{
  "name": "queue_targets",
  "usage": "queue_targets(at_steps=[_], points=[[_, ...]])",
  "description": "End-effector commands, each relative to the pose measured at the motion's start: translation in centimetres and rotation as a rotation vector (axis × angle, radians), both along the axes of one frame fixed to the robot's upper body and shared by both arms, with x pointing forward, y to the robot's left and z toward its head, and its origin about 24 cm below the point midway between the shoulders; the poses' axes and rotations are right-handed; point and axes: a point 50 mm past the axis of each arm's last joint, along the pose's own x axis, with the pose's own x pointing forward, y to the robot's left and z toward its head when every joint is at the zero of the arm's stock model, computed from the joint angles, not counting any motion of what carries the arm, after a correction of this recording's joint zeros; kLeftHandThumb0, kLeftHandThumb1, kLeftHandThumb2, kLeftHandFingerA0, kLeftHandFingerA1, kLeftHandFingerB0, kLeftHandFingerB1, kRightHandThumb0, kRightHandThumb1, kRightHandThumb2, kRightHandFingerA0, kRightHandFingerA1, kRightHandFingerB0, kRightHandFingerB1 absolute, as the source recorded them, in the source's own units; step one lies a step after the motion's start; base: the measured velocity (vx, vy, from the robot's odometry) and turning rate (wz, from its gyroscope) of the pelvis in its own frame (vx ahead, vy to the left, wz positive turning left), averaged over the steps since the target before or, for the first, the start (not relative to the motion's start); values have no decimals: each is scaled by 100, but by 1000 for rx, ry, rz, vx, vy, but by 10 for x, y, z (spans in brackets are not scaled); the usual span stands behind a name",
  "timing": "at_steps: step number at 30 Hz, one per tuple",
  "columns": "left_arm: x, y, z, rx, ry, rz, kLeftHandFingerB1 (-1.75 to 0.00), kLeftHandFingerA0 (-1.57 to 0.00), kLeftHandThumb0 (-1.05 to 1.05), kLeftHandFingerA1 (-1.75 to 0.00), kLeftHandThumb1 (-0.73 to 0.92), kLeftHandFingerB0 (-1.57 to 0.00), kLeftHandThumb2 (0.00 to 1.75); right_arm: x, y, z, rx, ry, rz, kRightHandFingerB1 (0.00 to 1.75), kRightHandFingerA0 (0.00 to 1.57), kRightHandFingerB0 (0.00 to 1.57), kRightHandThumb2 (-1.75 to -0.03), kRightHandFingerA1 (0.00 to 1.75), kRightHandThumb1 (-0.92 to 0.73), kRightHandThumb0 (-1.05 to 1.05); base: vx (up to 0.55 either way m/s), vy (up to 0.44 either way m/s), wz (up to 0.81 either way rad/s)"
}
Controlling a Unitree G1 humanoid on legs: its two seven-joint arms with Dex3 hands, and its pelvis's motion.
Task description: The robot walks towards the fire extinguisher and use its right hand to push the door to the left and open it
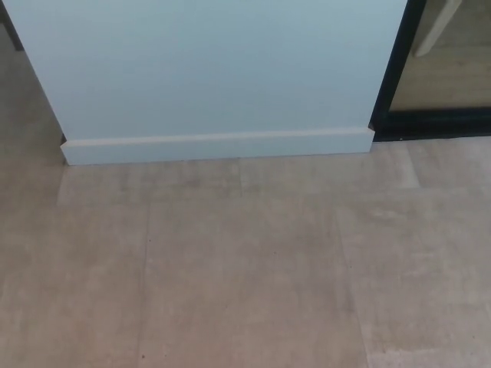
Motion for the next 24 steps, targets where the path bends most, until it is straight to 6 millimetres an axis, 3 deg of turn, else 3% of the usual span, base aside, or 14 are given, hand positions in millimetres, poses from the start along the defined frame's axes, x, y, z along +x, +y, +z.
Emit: queue_targets(at_steps=[1,24], points=[[1,4,2,5,-23,-17,-38,-61,-38,-66,70,-49,61,2,-5,2,-11,-13,14,63,63,34,-57,72,-58,-53,0,0,0],[0,5,2,7,-19,-21,-38,-61,-38,-66,70,-49,61,-1,-4,2,-10,-10,11,63,63,34,-57,72,-58,-53,0,0,0]])
